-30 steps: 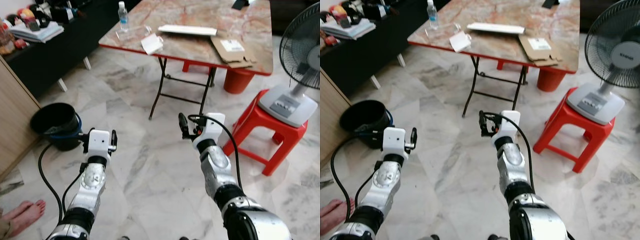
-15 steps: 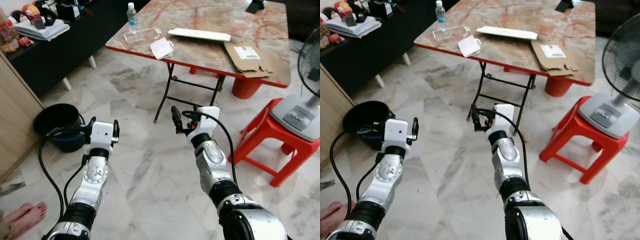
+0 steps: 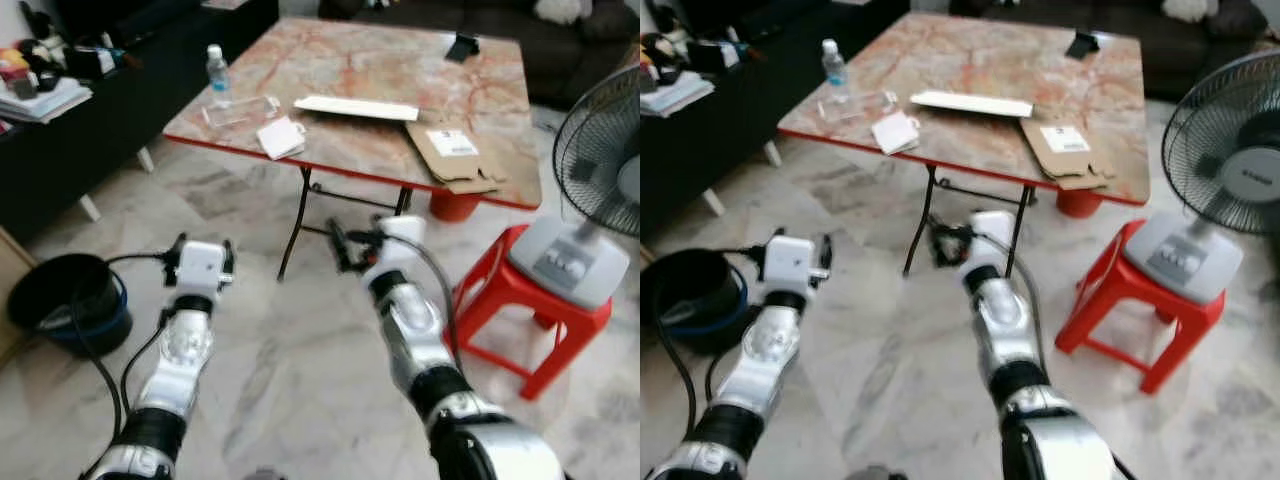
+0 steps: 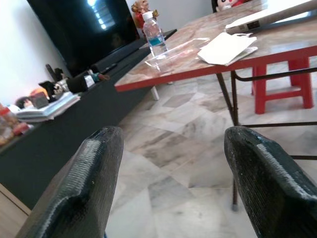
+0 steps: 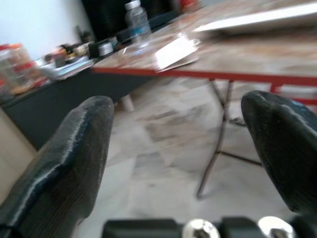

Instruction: Picking trash to rubbish bin

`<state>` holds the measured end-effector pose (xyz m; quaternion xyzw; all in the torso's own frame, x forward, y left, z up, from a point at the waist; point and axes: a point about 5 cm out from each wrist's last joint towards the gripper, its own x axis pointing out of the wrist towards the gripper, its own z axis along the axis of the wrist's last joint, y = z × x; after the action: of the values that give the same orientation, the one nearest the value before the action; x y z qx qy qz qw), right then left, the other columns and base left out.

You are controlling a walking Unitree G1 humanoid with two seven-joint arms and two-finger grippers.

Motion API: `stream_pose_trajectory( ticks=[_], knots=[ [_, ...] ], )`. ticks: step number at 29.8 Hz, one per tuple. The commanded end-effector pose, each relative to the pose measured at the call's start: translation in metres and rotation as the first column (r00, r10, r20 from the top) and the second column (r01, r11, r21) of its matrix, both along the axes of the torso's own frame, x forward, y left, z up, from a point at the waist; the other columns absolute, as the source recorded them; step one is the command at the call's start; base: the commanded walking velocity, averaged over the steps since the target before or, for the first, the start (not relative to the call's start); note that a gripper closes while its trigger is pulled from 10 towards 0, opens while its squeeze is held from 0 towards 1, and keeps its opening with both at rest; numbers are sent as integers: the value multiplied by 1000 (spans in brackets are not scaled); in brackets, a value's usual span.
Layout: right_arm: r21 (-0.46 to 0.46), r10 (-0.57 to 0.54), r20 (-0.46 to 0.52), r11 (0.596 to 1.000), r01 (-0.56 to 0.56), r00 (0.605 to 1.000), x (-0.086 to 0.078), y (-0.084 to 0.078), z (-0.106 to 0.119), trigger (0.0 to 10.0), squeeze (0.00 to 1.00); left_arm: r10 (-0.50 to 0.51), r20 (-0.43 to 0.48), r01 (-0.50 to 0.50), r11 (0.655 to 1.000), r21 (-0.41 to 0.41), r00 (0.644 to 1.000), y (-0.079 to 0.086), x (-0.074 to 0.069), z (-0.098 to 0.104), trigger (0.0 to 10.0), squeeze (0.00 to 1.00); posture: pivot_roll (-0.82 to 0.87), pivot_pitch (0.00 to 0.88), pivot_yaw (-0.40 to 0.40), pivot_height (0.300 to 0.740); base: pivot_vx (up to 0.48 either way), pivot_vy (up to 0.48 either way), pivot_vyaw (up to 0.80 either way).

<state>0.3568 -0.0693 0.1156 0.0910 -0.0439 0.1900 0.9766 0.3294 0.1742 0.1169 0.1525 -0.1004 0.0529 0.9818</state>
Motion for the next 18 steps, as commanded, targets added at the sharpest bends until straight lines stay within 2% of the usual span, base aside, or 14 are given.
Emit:
stream_pose_trajectory(
  ticks=[1,18],
  knots=[
    [-4,-18,2,1000,18,1000,2,-7,1,10000,0,-10,3,10,1000,-7,1000,-4,0,1,10000,0,107,155,16,740,435,0,0],
    [-23,17,27,1000,-16,1000,-1,1,3,10000,0,-4,0,4,1000,-13,1000,-4,-1,2,10000,0,111,159,12,740,435,0,0]
  ],
)
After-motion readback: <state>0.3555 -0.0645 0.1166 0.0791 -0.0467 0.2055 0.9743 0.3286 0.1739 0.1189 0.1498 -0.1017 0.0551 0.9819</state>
